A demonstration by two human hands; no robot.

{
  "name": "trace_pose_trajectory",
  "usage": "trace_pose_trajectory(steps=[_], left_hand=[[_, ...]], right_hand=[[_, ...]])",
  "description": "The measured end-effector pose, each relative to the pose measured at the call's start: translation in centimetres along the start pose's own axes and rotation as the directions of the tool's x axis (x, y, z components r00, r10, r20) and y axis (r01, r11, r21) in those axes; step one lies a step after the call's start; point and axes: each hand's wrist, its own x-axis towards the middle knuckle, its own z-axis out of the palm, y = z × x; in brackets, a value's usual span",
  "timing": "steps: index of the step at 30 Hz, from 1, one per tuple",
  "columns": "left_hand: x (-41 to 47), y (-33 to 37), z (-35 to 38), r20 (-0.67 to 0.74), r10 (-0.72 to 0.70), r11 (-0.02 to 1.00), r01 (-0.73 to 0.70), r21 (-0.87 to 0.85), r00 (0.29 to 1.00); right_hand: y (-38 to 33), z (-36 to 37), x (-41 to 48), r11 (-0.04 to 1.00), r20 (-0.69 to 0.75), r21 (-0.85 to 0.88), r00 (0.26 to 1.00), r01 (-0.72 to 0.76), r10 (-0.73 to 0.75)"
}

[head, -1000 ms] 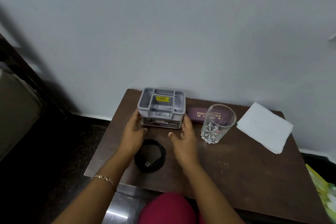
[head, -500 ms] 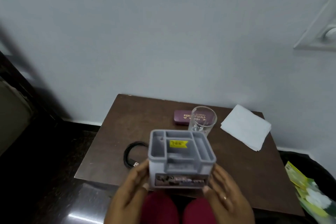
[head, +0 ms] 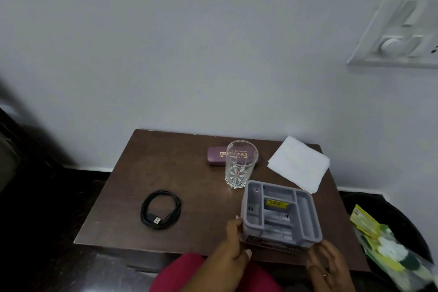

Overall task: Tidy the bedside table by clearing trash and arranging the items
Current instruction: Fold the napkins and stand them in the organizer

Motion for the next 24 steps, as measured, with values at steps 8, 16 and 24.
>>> trace_pose_trajectory(steps=[8, 16, 24], left_hand=[[-0.9, 1.6, -2.0, -0.170, -0.003, 0.996, -0.012, -0.085, 0.985], [4.0, 4.7, -8.0, -0.470, 0.242, 0.967, -0.171, 0.189, 0.849], [8.3, 5.2, -7.6, -0.412, 0.300, 0.952, -0.245, 0.182, 0.860]], right_hand=[[-2.4, -9.6, 3.1, 0.977, -0.020, -0.024, 0.977, 0.213, -0.214], [-12.6, -3.2, 4.5, 0.788, 0.353, -0.336, 0.845, 0.516, -0.402], [-13.5, 1.4, 8.1, 0.738, 0.613, -0.329, 0.728, 0.589, -0.307]])
